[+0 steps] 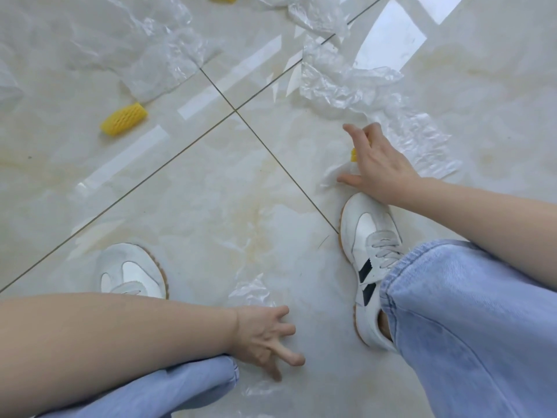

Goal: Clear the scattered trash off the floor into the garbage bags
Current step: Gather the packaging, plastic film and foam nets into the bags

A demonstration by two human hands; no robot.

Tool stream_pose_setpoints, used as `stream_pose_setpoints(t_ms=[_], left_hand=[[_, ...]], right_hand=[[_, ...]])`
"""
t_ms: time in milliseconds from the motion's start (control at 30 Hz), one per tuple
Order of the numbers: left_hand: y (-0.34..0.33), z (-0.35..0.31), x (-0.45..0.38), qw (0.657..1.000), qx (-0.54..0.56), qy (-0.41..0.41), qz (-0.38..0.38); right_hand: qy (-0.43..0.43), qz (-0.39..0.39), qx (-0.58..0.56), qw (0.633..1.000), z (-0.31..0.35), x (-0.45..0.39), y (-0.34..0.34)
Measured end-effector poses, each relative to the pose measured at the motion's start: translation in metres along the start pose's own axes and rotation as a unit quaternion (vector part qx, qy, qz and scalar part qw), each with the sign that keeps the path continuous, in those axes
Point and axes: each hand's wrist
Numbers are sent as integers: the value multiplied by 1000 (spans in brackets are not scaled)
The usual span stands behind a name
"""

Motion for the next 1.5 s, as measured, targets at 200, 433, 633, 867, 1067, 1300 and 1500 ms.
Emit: stream_pose_setpoints(t_ms=[200,433,633,867,1067,1300,1500], left_hand=[[-5,5,6,999,0,22,-27],[-13,38,25,988,6,126,-86],[-11,90,62,957,-11,264,-116],[-9,113,88,930,-33,358,-75],[-7,112,90,928,23,370,-47],[-14,112,89,928,7,359,-100],[-23,107,87,913,45,372,-158]], right_hand=[[-28,3,0,1000,-6,1,-1],[-73,12,2,997,-9,1,1],[-39,-5,50,998,-8,1,7],[-135,21,72,988,-16,-7,11],[-159,37,-6,987,-19,-6,6],[-124,41,-46,990,-2,-11,-10],[-72,47,8,996,3,-18,-1]])
Point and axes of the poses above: each hand's wrist, its own x-axis away from the middle knuckle, its own y-axis out of the back of the hand, z = x × y, and after that the axes turned 7 degrees about z, right-handed
